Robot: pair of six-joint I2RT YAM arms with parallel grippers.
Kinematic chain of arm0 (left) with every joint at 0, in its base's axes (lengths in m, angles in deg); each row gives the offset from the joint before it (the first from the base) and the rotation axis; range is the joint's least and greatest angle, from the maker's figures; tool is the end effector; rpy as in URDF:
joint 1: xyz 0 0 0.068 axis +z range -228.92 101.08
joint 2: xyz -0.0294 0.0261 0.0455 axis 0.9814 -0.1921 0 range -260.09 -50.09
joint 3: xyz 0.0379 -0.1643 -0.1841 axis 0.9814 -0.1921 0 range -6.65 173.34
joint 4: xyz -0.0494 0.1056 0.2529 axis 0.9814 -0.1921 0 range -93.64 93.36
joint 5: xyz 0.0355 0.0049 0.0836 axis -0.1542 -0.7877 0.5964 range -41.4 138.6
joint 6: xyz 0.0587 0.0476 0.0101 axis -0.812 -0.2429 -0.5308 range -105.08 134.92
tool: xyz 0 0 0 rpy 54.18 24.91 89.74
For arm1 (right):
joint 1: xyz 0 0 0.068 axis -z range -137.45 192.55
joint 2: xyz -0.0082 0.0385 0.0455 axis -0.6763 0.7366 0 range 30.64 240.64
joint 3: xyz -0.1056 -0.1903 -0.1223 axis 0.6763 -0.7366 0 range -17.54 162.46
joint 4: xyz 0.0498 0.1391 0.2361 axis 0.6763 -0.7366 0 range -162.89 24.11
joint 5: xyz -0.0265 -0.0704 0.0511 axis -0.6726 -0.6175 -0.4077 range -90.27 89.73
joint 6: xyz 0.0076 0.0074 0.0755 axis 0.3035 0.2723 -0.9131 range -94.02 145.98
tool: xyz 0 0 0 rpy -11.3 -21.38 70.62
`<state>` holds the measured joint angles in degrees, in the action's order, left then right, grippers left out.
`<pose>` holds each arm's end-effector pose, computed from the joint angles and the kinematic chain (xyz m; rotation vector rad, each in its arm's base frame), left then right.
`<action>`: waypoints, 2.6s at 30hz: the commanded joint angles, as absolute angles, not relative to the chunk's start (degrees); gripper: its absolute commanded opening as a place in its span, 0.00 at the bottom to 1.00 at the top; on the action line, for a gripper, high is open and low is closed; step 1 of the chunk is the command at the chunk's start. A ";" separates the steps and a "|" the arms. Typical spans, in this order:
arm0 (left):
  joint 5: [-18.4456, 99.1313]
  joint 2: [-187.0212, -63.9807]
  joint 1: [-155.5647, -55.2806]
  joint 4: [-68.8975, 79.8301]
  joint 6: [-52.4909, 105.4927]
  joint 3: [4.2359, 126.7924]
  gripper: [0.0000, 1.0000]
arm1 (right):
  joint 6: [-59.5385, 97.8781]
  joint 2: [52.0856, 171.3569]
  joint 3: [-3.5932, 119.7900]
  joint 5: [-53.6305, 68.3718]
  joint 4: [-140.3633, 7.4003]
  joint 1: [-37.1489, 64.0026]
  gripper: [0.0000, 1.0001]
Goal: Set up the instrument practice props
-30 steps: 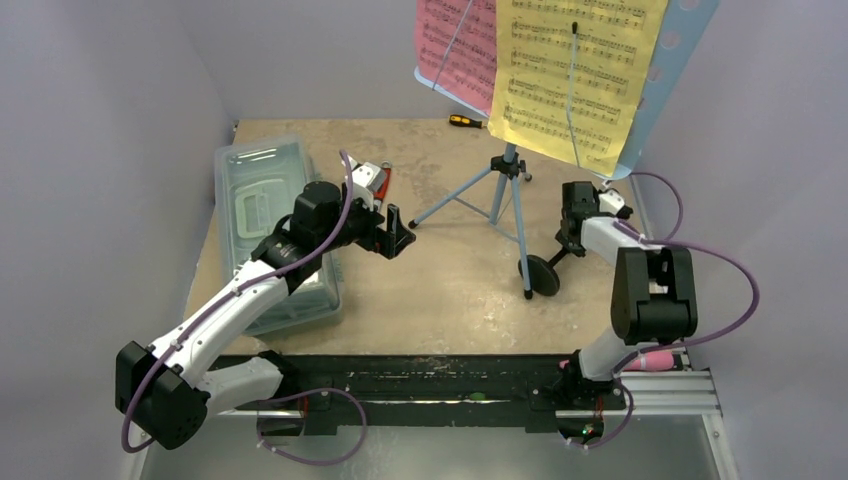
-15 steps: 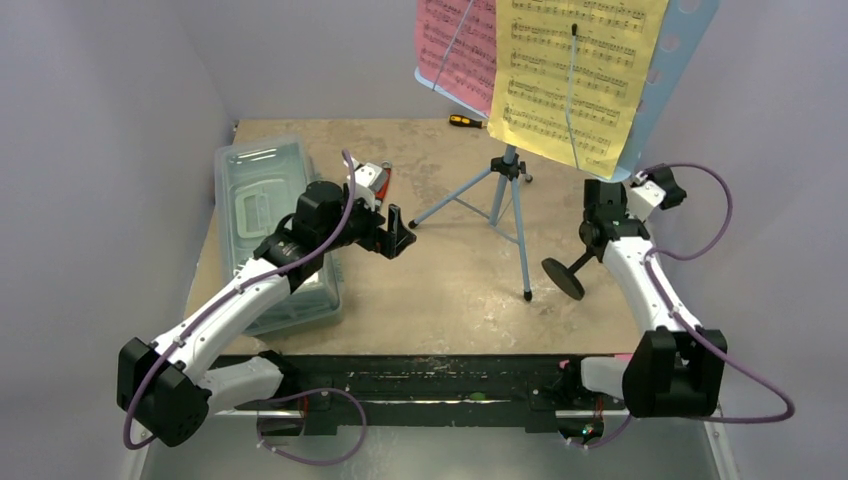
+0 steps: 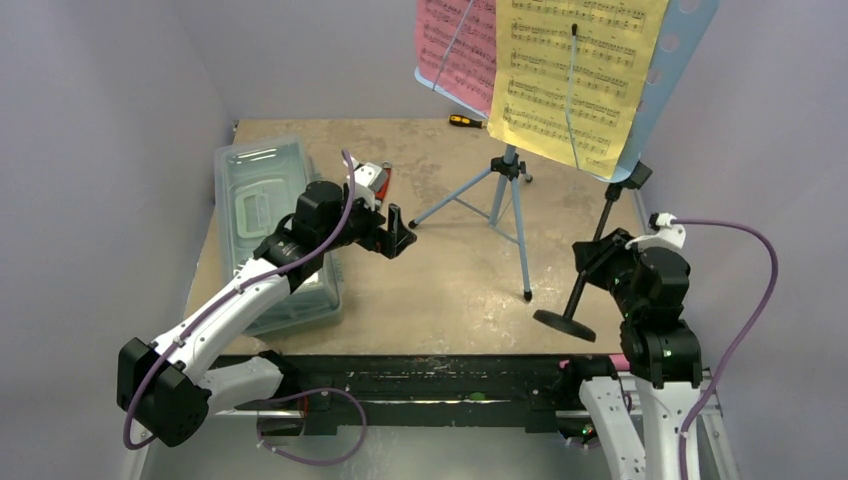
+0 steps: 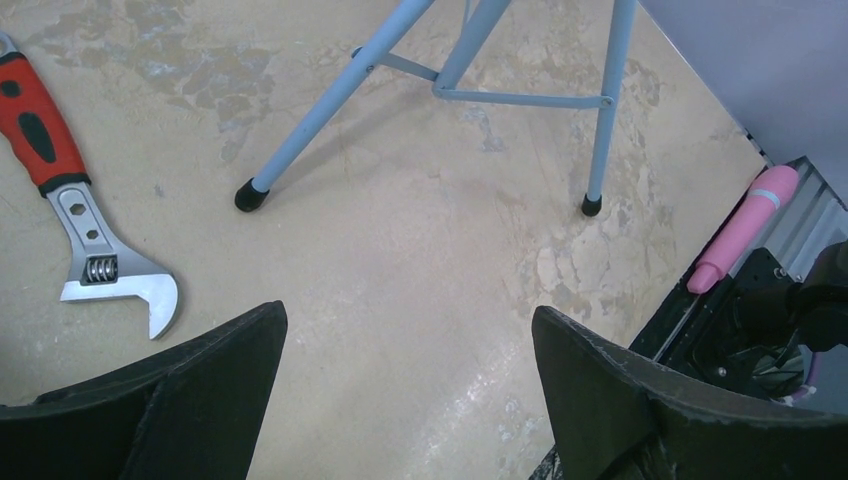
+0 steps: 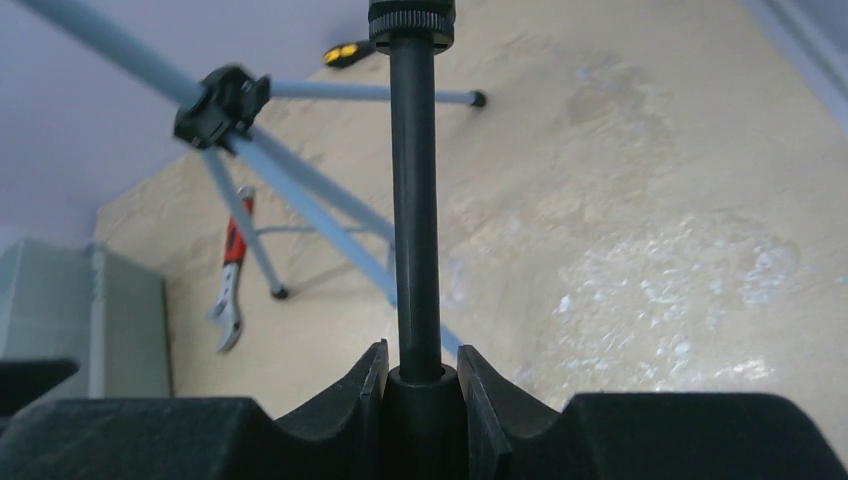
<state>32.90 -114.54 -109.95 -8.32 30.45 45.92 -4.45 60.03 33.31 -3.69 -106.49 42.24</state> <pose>0.2576 -0.1754 0.2801 0.4589 2.0022 -0.7888 0.1647 -0.0029 0.3379 0.5370 1.8395 0.3061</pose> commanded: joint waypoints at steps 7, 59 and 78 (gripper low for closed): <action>28.02 -111.51 -109.83 -1.66 40.59 45.82 0.92 | 0.50 54.97 33.49 35.36 -115.14 42.16 0.00; 49.21 -96.43 -109.86 -42.31 35.72 85.57 0.96 | 18.09 135.47 22.55 11.94 39.80 -7.76 0.00; 49.30 -95.64 -109.83 -41.89 36.79 81.62 0.96 | 23.26 142.07 23.72 10.81 39.97 -9.21 0.07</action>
<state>49.93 -95.42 -109.95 -43.44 36.44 82.58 20.01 145.14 26.41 11.17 19.50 -8.82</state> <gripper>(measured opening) 0.957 0.307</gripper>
